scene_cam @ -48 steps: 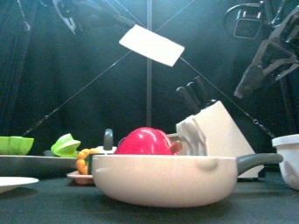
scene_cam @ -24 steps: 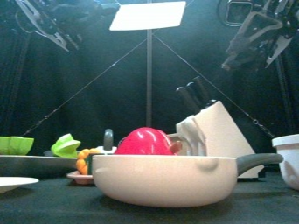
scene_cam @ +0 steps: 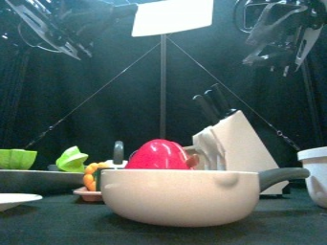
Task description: Grab cleaver with both hands
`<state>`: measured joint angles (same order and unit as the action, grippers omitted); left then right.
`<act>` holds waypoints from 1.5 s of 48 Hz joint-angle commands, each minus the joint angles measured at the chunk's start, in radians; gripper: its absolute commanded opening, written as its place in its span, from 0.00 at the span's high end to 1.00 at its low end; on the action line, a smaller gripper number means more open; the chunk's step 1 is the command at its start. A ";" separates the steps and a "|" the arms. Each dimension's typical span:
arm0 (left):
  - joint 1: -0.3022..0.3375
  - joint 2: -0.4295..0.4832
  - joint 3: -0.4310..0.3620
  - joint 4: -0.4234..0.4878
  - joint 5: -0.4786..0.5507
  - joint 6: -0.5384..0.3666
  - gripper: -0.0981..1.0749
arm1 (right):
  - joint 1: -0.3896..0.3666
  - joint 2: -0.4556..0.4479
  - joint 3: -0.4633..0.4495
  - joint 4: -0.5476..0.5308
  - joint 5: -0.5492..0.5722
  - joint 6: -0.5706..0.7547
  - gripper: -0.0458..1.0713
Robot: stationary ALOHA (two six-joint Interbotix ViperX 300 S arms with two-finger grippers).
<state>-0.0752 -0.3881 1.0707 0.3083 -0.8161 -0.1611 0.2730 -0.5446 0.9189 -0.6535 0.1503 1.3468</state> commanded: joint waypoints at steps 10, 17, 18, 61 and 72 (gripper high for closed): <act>-0.035 0.035 -0.006 -0.072 -0.008 0.003 0.60 | 0.044 0.003 -0.063 0.067 -0.018 0.017 0.30; -0.040 0.064 -0.015 -0.075 0.009 0.003 0.60 | 0.038 -0.009 -0.149 0.284 0.025 0.049 0.30; -0.040 0.069 -0.018 -0.075 0.012 0.003 0.60 | 0.038 -0.015 -0.172 0.319 0.051 0.048 0.30; -0.034 0.103 -0.060 -0.144 0.075 0.006 0.60 | -0.100 0.181 -0.491 0.557 0.953 -0.212 0.30; -0.034 0.104 -0.060 -0.140 0.075 0.009 0.60 | -0.084 0.213 -0.525 0.575 0.753 -0.491 0.30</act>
<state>-0.1120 -0.2807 1.0354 0.1657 -0.7363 -0.1534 0.1825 -0.3221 0.4188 -0.0905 1.0155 0.9265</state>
